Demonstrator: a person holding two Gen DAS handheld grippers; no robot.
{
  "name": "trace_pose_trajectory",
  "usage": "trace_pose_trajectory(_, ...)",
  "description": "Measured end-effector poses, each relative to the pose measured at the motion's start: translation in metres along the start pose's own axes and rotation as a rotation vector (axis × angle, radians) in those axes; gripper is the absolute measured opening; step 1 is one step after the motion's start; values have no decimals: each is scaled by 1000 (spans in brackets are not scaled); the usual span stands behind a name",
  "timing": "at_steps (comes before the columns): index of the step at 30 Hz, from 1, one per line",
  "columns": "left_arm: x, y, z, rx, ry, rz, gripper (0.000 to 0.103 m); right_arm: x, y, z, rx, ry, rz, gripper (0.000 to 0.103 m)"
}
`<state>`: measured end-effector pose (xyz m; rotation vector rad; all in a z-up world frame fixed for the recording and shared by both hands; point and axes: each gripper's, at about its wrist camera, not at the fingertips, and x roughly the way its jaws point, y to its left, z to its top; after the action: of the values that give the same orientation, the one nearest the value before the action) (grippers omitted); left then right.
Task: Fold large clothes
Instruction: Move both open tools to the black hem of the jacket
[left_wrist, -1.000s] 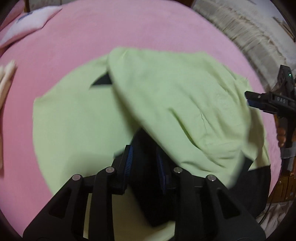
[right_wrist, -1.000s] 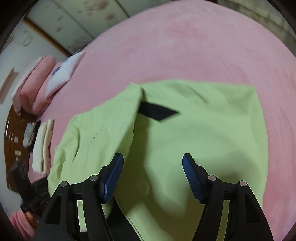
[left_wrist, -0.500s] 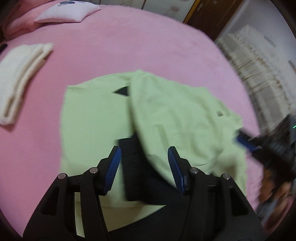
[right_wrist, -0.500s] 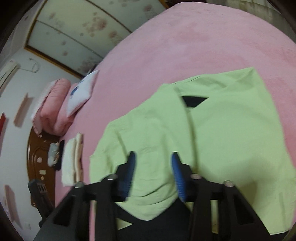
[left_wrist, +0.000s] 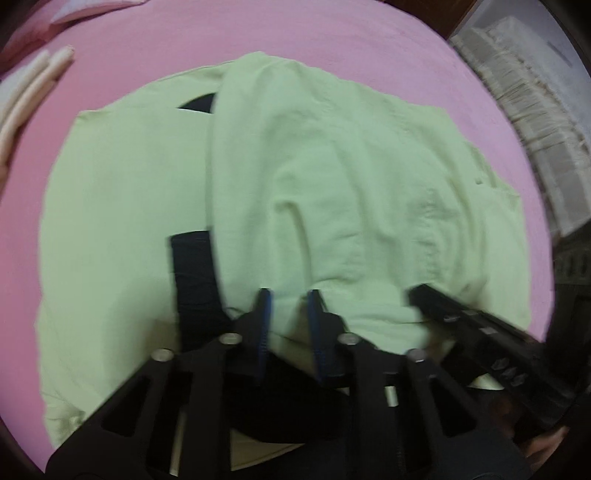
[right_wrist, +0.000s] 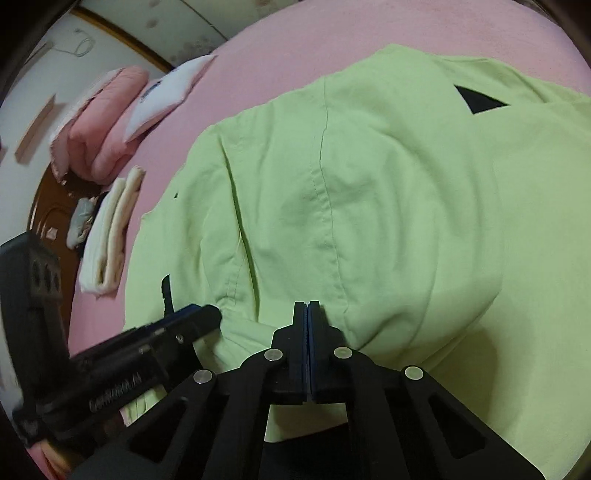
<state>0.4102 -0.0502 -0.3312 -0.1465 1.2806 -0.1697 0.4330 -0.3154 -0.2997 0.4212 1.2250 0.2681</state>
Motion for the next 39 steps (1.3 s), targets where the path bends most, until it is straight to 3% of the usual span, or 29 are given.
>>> trace_pose_trajectory(3, -1, 10, -2, -19, -6, 6, 4, -12, -17, -1, 28, -20, -15, 0)
trace_pose_trajectory(7, -7, 12, -9, -26, -7, 32, 4, -32, -34, 4, 34, -60, -141, 0)
trace_pose_trajectory(11, -24, 11, -17, -56, -12, 88, 4, -49, -57, -7, 65, 3, -328, 0)
trace_pose_trajectory(17, -54, 15, -58, -90, -8, 172, 4, -92, -87, -43, 177, 12, -261, 0)
trace_pose_trajectory(23, -68, 13, -114, -155, 68, 241, 5, -110, -78, -99, 170, 48, -267, 1)
trace_pose_trajectory(27, -78, 3, -151, -128, 80, 265, 5, -120, -63, -140, 137, 20, -292, 3)
trace_pose_trajectory(33, -86, 3, -193, -139, 114, 201, 5, -140, -23, -202, -7, -68, -363, 11)
trace_pose_trajectory(39, -112, 23, -234, -209, 123, 143, 5, -164, 11, -262, 30, -125, -321, 27)
